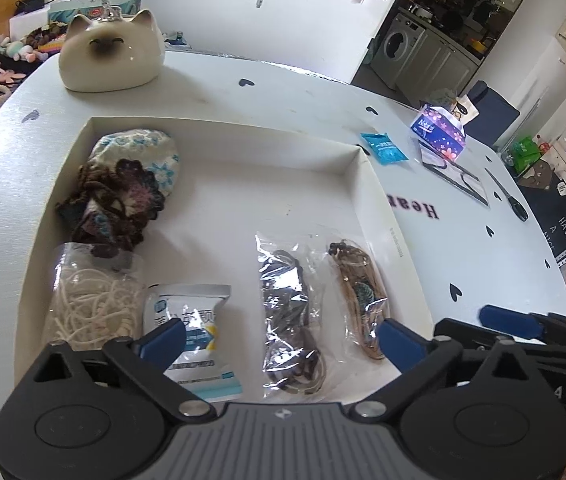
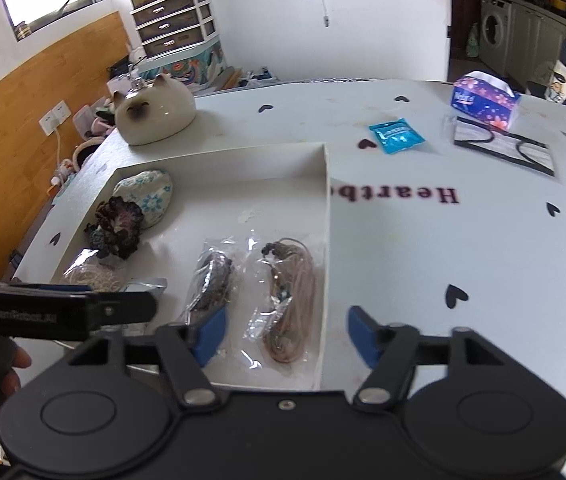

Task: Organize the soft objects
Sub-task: 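Move both open tools toward the blue packet and bagged face mask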

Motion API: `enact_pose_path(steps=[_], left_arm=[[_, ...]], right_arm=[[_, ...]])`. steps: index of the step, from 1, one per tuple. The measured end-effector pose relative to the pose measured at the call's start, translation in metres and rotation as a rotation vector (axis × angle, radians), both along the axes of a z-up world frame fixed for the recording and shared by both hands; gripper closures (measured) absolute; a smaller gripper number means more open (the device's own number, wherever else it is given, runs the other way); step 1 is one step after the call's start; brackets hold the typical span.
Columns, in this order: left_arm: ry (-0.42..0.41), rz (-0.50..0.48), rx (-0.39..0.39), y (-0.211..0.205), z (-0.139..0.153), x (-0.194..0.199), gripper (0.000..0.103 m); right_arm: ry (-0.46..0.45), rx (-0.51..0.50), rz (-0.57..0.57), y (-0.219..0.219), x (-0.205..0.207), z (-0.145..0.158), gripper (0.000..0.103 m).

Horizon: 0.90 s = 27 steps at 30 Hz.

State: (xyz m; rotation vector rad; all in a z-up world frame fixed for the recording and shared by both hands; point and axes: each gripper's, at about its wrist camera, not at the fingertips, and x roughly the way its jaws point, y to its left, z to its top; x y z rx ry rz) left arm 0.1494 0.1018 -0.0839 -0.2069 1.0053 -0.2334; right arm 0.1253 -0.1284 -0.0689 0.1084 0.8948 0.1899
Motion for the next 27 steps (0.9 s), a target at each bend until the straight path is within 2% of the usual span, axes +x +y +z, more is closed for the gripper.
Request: enact_pose_path(steps=[2, 6, 17, 27], left_arm=[[0.002, 0.005, 0.004, 0.002, 0.001, -0.001, 0.0], [0.002, 0.018, 0.015, 0.005, 0.002, -0.003, 0.0], [-0.009, 0.053, 0.05, -0.009, 0.009, -0.003, 0.0], [-0.015, 0.116, 0.088, -0.042, 0.019, 0.003, 0.0]], right_arm=[[-0.005, -0.005, -0.013, -0.002, -0.002, 0.001, 0.022], [-0.019, -0.022, -0.034, -0.005, -0.006, 0.003, 0.002], [-0.021, -0.032, -0.042, -0.028, 0.003, 0.0, 0.0], [-0.035, -0.012, 0.022, -0.068, 0.021, 0.005, 0.0]])
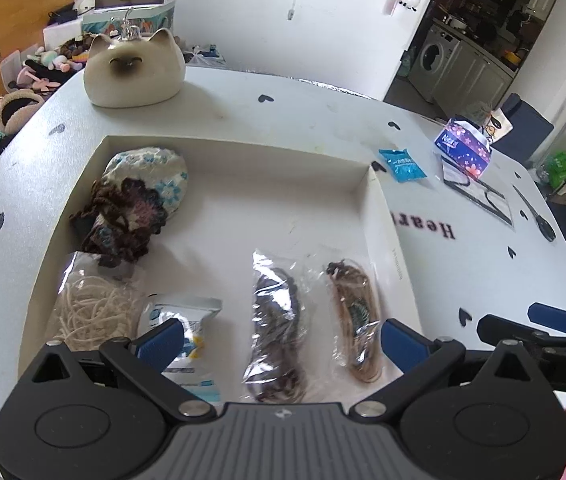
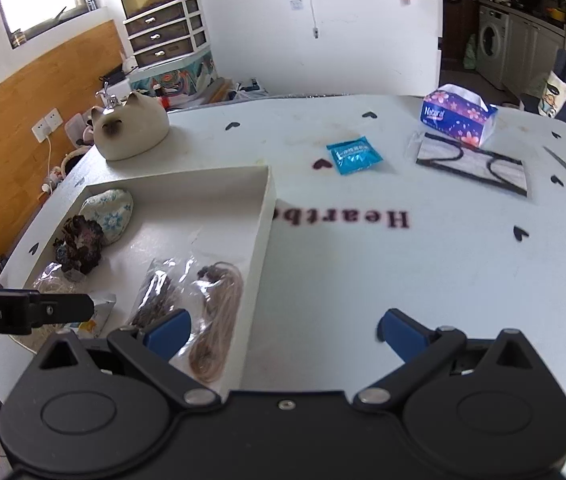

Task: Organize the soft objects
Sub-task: 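Move both open tools toward the blue packet and bagged face mask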

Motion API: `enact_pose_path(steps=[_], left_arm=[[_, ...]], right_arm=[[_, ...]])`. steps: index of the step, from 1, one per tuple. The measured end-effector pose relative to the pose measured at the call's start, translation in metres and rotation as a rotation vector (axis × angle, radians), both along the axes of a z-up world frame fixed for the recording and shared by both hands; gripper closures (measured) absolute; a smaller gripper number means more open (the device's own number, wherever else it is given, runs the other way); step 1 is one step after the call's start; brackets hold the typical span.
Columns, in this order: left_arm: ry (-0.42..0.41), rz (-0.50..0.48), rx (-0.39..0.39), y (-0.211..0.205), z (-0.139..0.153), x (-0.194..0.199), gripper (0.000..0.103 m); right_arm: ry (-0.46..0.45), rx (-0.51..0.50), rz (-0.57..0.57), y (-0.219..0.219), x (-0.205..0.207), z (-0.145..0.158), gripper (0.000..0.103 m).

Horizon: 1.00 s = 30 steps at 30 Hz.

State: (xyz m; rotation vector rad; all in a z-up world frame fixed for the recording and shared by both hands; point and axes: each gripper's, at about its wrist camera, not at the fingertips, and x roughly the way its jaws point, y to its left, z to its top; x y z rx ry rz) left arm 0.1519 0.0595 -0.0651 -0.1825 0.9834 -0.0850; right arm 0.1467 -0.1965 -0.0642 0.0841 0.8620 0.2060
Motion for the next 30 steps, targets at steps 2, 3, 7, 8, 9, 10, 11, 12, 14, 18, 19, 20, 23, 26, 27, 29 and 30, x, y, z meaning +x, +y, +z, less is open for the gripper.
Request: enact_pose_path(steps=[2, 3, 7, 8, 9, 10, 11, 12, 14, 18, 19, 20, 23, 26, 27, 29, 30], left_arm=[[-0.007, 0.01, 0.003, -0.01, 0.003, 0.003, 0.0], [-0.011, 0.013, 0.007, -0.015, 0.005, 0.004, 0.0], [-0.029, 0.022, 0.014, -0.038, 0.011, 0.011, 0.0], [-0.033, 0.023, 0.015, -0.044, 0.013, 0.013, 0.0], [-0.038, 0.024, 0.015, -0.05, 0.014, 0.015, 0.0], [-0.043, 0.025, 0.016, -0.057, 0.016, 0.017, 0.0], [-0.047, 0.026, 0.017, -0.063, 0.017, 0.02, 0.0], [-0.052, 0.026, 0.018, -0.07, 0.017, 0.023, 0.0], [-0.06, 0.029, 0.018, -0.083, 0.019, 0.03, 0.0], [-0.073, 0.033, 0.01, -0.109, 0.02, 0.045, 0.0], [-0.075, 0.034, 0.01, -0.116, 0.02, 0.049, 0.0], [-0.077, 0.035, 0.012, -0.123, 0.02, 0.053, 0.0], [-0.085, 0.03, 0.01, -0.143, 0.023, 0.066, 0.0], [-0.091, 0.029, 0.007, -0.162, 0.024, 0.081, 0.0], [-0.091, 0.03, 0.008, -0.167, 0.024, 0.086, 0.0], [-0.097, 0.032, 0.008, -0.179, 0.023, 0.098, 0.0], [-0.099, 0.033, 0.007, -0.184, 0.022, 0.104, 0.0]], right_arm=[[-0.009, 0.009, 0.013, -0.011, 0.005, 0.003, 0.0], [-0.014, 0.015, 0.02, -0.017, 0.007, 0.005, 0.0], [-0.038, 0.025, 0.036, -0.042, 0.017, 0.012, 0.0], [-0.043, 0.027, 0.038, -0.049, 0.019, 0.013, 0.0], [-0.049, 0.029, 0.041, -0.056, 0.021, 0.015, 0.0], [-0.053, 0.03, 0.042, -0.063, 0.024, 0.016, 0.0], [-0.057, 0.03, 0.043, -0.07, 0.026, 0.016, 0.0], [-0.059, 0.031, 0.044, -0.078, 0.029, 0.017, 0.0], [-0.061, 0.032, 0.045, -0.092, 0.034, 0.016, 0.0], [-0.071, 0.025, 0.059, -0.122, 0.046, 0.014, 0.0], [-0.075, 0.019, 0.066, -0.129, 0.05, 0.014, 0.0], [-0.08, 0.013, 0.073, -0.136, 0.054, 0.014, 0.0], [-0.089, -0.012, 0.089, -0.157, 0.068, 0.014, 0.0], [-0.095, -0.034, 0.11, -0.176, 0.084, 0.013, 0.0], [-0.098, -0.043, 0.116, -0.183, 0.09, 0.012, 0.0], [-0.105, -0.062, 0.13, -0.195, 0.103, 0.009, 0.0], [-0.108, -0.071, 0.139, -0.201, 0.11, 0.007, 0.0]])
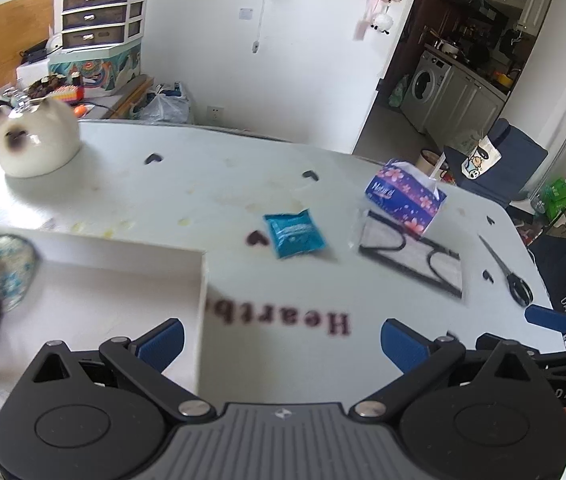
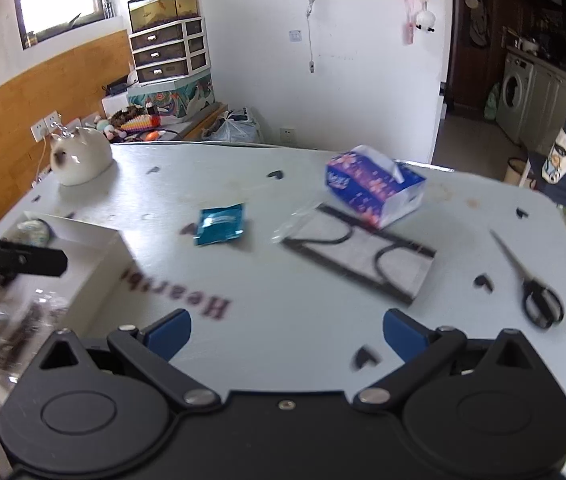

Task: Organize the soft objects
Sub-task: 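Move both open tools toward the blue packet and bagged face mask, then grasp the blue earphone-cover packet with the left tool while the right tool grasps the bagged mask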

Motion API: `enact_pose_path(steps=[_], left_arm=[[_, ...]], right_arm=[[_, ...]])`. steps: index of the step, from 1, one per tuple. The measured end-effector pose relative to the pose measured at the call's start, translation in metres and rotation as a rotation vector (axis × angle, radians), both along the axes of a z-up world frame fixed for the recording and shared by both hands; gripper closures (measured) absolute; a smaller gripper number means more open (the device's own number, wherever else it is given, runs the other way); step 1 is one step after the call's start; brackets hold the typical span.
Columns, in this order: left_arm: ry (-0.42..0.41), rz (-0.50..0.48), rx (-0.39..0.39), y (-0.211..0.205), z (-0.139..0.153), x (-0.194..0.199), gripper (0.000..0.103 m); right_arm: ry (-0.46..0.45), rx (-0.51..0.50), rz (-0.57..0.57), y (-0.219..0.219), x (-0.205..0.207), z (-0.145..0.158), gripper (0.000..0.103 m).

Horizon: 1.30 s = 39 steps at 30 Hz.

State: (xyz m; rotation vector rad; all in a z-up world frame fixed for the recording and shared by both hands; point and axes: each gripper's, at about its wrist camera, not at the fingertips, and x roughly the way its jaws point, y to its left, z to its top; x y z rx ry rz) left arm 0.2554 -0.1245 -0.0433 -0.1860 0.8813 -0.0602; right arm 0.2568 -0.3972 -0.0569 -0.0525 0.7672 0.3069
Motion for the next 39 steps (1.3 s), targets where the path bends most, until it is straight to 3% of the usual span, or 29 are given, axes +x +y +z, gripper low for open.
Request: enact_pose_path(steps=[5, 14, 22, 25, 33, 39], left_arm=[[0.003, 0.019, -0.02, -0.023, -0.01, 0.034, 0.0], [0.033, 0.094, -0.123, -0.046, -0.042, 0.096, 0.0], [0.059, 0.163, -0.133, -0.045, -0.066, 0.138, 0.0], [0.071, 0.186, -0.125, -0.043, -0.074, 0.152, 0.0], [0.074, 0.224, -0.052, -0.045, -0.097, 0.186, 0.0], [0.078, 0.224, 0.02, -0.052, -0.107, 0.199, 0.001]], right_arm=[[-0.014, -0.055, 0.014, -0.027, 0.042, -0.015, 0.0], [-0.045, -0.153, 0.019, -0.057, 0.127, -0.048, 0.0], [0.023, -0.235, -0.06, -0.069, 0.179, -0.088, 0.004], [0.074, -0.249, -0.082, -0.073, 0.179, -0.103, 0.007], [0.131, -0.107, -0.129, -0.085, 0.132, -0.111, 0.007], [0.174, -0.107, -0.094, -0.077, 0.108, -0.107, 0.009]])
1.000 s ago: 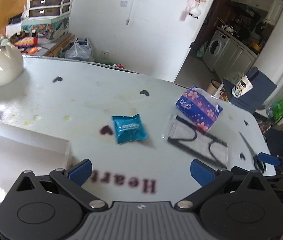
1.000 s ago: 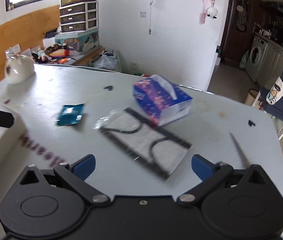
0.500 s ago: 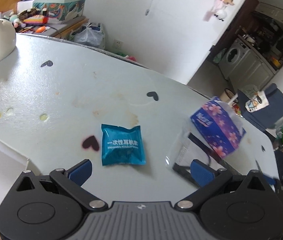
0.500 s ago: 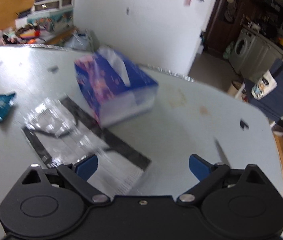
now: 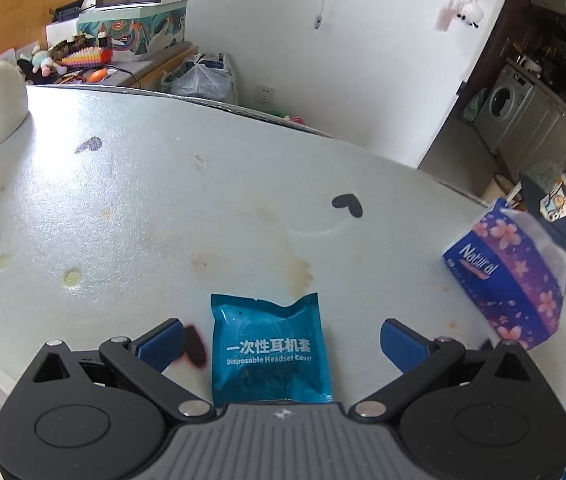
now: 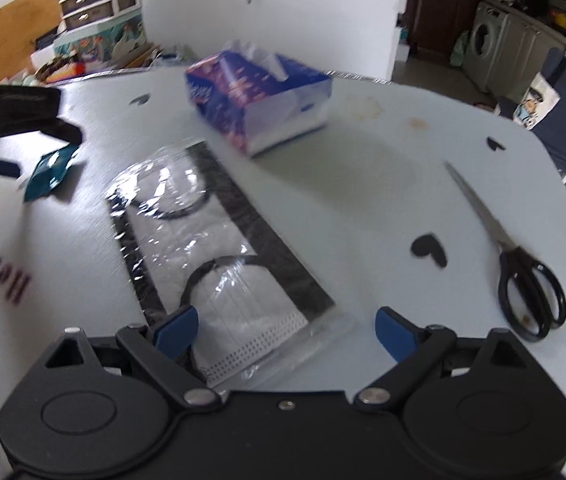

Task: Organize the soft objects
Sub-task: 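Grasp the blue earphone-cover packet with the left tool while the right tool grasps the bagged mask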

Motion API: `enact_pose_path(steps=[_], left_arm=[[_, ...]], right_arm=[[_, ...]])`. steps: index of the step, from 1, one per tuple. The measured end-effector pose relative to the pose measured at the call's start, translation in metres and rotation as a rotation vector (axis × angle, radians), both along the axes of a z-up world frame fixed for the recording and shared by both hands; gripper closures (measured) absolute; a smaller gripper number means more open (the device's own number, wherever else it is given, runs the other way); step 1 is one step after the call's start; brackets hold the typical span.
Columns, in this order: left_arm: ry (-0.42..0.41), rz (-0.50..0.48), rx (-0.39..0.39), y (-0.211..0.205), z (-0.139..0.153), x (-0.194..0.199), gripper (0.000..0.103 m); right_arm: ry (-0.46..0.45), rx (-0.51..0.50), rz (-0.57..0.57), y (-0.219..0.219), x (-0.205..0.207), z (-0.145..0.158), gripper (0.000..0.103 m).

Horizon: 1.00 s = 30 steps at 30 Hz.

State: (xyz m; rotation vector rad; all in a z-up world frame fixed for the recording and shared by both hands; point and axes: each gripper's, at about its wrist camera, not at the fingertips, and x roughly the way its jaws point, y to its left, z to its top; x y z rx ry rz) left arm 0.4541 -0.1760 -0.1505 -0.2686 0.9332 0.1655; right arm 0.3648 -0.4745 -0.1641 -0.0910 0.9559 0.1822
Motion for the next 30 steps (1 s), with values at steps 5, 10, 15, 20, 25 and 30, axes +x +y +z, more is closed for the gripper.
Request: enact_pose_path(steps=[5, 10, 15, 20, 25, 30], left_arm=[[0.022, -0.025, 0.029, -0.004, -0.007, 0.0, 0.009], [0.0, -0.055, 0.113, -0.006, -0.005, -0.004, 0.036], [0.002, -0.103, 0.081, -0.001, -0.002, -0.014, 0.043], [0.015, -0.195, 0.062, -0.007, -0.002, -0.037, 0.044], [0.033, -0.245, 0.036, -0.012, -0.002, -0.062, 0.044], [0.047, -0.25, 0.016, -0.013, -0.001, -0.08, 0.044]], right_arm=[[-0.064, 0.073, 0.052, -0.001, 0.004, 0.012, 0.016], [-0.096, 0.123, 0.153, 0.002, 0.031, 0.017, 0.006], [-0.029, 0.158, 0.223, 0.008, 0.056, 0.005, 0.006], [0.018, 0.171, 0.362, 0.021, 0.05, 0.006, 0.004], [0.013, 0.022, 0.442, 0.043, 0.027, 0.004, 0.001], [0.007, -0.012, 0.369, 0.051, 0.023, 0.003, 0.0]])
